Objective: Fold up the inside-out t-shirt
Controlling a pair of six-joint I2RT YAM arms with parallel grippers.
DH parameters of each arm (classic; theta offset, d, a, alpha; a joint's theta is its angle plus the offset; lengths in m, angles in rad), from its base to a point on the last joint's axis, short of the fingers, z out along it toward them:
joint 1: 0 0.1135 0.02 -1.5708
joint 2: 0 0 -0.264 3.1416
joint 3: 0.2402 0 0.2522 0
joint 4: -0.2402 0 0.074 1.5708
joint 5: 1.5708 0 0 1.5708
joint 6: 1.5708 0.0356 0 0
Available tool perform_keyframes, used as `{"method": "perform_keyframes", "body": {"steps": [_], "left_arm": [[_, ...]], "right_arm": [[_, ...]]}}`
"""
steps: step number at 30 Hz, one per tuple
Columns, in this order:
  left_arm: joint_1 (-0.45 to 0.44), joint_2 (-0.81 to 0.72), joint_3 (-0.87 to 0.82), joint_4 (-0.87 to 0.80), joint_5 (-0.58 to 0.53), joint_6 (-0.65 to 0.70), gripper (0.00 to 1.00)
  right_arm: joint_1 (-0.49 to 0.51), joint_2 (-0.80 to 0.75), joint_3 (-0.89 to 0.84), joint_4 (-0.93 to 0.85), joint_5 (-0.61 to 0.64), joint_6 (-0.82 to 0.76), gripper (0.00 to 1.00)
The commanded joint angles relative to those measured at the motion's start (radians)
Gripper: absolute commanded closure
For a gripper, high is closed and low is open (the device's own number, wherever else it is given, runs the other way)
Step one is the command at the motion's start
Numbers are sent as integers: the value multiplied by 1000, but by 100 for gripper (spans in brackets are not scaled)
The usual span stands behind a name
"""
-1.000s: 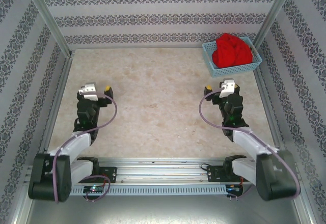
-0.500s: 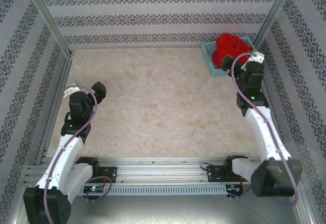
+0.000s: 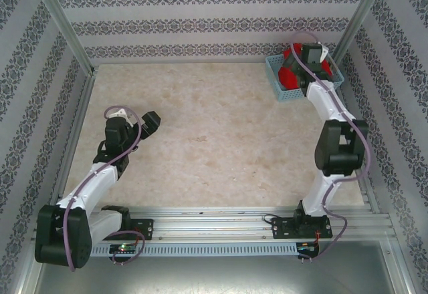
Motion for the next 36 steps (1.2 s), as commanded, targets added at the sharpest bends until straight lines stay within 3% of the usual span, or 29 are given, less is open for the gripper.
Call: {"method": "perform_keyframes", "body": {"steps": [1, 9, 17, 21, 28, 36], "left_arm": [[-21, 23, 10, 70, 35, 63, 0], [-27, 137, 12, 154, 83, 55, 0], [-30, 154, 13, 174, 89, 63, 0], [-31, 136, 16, 164, 89, 69, 0], [-30, 101, 7, 154, 79, 66, 0], [-31, 40, 1, 131, 80, 43, 0]], "right_arm": [[-11, 110, 126, -98, 98, 37, 2], [-18, 376, 407, -242, 148, 80, 2], [-35, 704, 925, -572, 96, 134, 2], [-57, 762, 994, -616, 48, 196, 9], [-85, 798, 1004, -639, -51, 264, 36], [-83, 682, 1008, -578, -112, 225, 88]]}}
